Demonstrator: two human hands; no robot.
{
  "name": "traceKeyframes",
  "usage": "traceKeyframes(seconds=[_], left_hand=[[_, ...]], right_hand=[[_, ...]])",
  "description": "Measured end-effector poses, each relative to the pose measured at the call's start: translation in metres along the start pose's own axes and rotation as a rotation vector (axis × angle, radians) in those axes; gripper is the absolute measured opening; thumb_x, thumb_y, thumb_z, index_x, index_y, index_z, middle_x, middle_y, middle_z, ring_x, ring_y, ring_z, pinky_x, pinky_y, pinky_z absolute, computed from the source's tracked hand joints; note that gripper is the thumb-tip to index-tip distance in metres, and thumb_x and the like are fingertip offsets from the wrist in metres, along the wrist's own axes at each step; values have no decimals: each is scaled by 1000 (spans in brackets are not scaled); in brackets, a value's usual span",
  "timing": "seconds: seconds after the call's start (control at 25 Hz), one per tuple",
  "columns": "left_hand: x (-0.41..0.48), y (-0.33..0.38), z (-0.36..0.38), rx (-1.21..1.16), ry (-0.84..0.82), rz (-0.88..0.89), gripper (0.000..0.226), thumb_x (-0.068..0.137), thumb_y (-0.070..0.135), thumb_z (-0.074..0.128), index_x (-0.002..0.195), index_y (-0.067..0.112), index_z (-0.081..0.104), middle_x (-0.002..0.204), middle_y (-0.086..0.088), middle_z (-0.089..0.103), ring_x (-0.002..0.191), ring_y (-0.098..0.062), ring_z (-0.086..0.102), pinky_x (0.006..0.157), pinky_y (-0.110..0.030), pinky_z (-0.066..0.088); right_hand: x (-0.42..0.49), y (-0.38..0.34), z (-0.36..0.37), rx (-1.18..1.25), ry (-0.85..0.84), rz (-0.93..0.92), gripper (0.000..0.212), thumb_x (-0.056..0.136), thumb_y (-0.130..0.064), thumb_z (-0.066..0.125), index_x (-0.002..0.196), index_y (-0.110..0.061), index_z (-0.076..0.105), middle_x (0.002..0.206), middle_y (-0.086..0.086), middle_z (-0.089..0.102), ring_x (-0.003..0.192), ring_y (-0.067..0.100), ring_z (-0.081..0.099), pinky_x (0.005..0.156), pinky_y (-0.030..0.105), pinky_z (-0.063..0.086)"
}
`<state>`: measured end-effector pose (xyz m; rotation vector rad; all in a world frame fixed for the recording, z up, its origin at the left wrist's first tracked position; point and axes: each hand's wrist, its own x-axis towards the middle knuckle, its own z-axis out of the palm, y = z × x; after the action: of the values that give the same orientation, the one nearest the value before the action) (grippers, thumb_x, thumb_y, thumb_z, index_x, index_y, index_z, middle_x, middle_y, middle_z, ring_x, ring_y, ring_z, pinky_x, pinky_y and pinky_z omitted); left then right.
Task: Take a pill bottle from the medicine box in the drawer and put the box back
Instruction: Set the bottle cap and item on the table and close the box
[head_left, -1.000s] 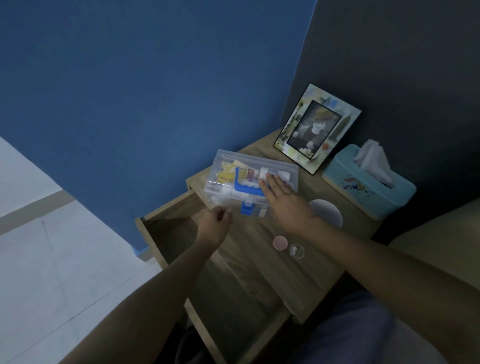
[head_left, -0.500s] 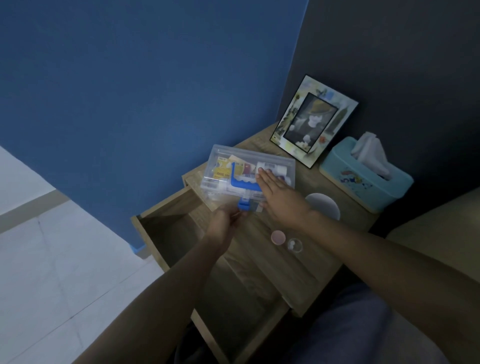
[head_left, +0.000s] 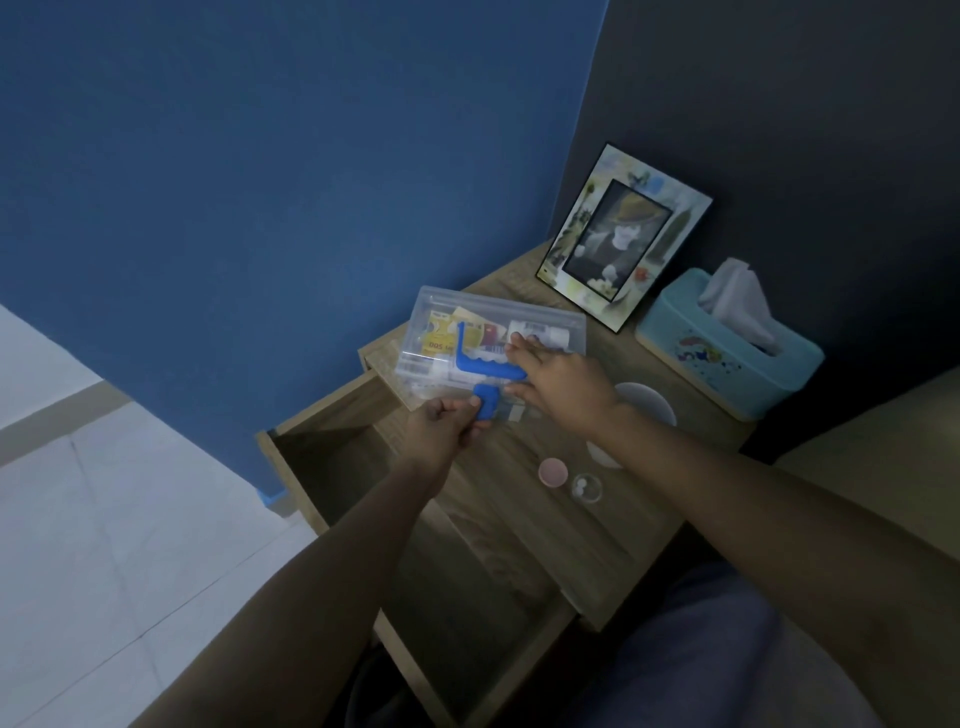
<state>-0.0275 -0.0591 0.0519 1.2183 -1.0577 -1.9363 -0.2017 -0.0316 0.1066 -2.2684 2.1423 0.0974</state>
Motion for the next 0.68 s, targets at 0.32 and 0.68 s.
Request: traceKeyframes(seconds=[0.32,0.68], left_hand=[[3,2,-4,73,-3,-6,8,86,17,64,83,10,65,71,-2,69,61,-6,64,62,-18,53],[6,-12,1,493,172,203,17,84,27,66,71,17,61,68,-1,64,64,-12,60,65,-28,51]], right_hand=[[7,-11,-5,-62,56,98,75,81,-67,48,128,-9,40,117,10,62,92,31,65,68,36,50],[8,-12,1,-91,83,91,75,84,-63,46,133,-7,35,123,13,58,95,32,65,72,38,51]])
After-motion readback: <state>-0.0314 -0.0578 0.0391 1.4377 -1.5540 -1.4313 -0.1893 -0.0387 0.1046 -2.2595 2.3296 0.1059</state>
